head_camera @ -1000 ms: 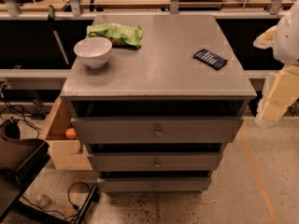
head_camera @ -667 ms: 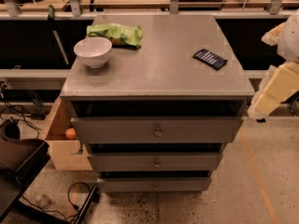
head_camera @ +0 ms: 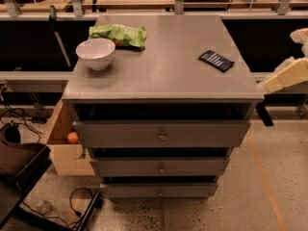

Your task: Place rxbar blueberry into white bowl

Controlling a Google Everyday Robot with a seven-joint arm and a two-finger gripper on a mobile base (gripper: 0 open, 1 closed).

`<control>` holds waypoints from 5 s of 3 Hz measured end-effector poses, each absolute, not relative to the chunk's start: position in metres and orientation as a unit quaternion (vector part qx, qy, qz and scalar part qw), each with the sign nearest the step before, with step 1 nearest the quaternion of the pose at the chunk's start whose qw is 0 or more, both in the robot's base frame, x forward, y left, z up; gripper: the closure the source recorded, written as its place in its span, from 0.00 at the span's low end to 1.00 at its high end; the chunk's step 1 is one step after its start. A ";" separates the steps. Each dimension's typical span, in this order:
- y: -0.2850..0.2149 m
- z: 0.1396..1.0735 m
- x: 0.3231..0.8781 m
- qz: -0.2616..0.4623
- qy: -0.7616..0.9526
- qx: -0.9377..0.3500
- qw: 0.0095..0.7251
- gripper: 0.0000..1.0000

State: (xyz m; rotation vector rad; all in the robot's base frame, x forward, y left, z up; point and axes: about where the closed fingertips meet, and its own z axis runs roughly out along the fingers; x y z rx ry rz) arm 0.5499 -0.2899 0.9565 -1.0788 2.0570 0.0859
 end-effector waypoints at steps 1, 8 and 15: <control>-0.311 0.960 0.621 0.045 0.768 -0.401 0.497 0.00; -0.255 0.864 0.759 0.180 0.755 -0.355 0.521 0.00; -0.248 0.831 0.771 0.227 0.759 -0.329 0.515 1.00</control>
Offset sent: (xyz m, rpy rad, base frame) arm 0.0630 -0.0186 0.0036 0.1111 -0.1653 -0.0021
